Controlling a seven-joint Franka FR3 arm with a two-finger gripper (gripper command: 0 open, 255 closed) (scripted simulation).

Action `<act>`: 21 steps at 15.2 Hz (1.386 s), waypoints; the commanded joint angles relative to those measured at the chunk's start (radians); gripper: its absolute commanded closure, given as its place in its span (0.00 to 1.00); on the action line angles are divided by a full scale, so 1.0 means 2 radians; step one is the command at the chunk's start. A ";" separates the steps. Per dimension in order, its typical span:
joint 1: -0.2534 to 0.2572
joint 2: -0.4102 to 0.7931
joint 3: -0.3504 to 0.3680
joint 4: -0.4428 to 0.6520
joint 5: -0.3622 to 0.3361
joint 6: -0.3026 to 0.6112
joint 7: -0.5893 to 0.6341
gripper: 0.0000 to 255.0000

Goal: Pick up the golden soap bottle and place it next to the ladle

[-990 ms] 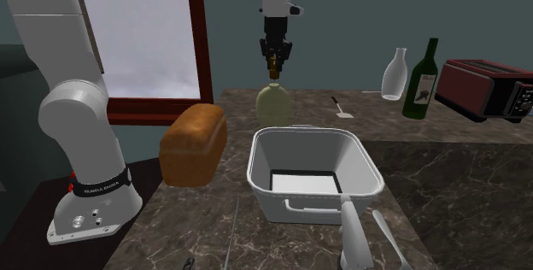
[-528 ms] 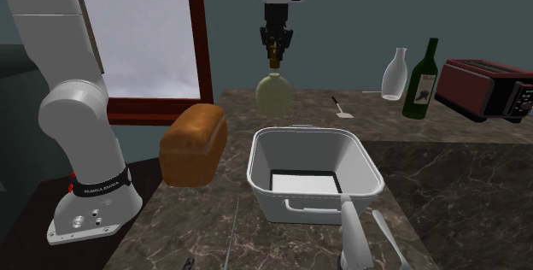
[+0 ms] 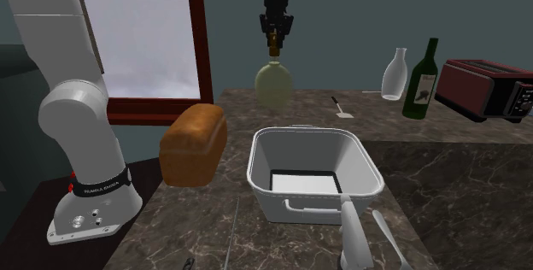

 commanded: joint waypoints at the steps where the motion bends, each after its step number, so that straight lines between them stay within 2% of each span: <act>1: 0.000 0.003 0.000 0.019 0.000 -0.015 0.000 1.00; 2: 0.000 0.004 0.000 0.025 0.000 -0.021 0.000 1.00; 12: -0.048 -0.110 -0.057 -0.104 0.000 -0.007 -0.105 1.00; 21: -0.089 -0.173 -0.121 -0.165 -0.022 -0.010 -0.205 1.00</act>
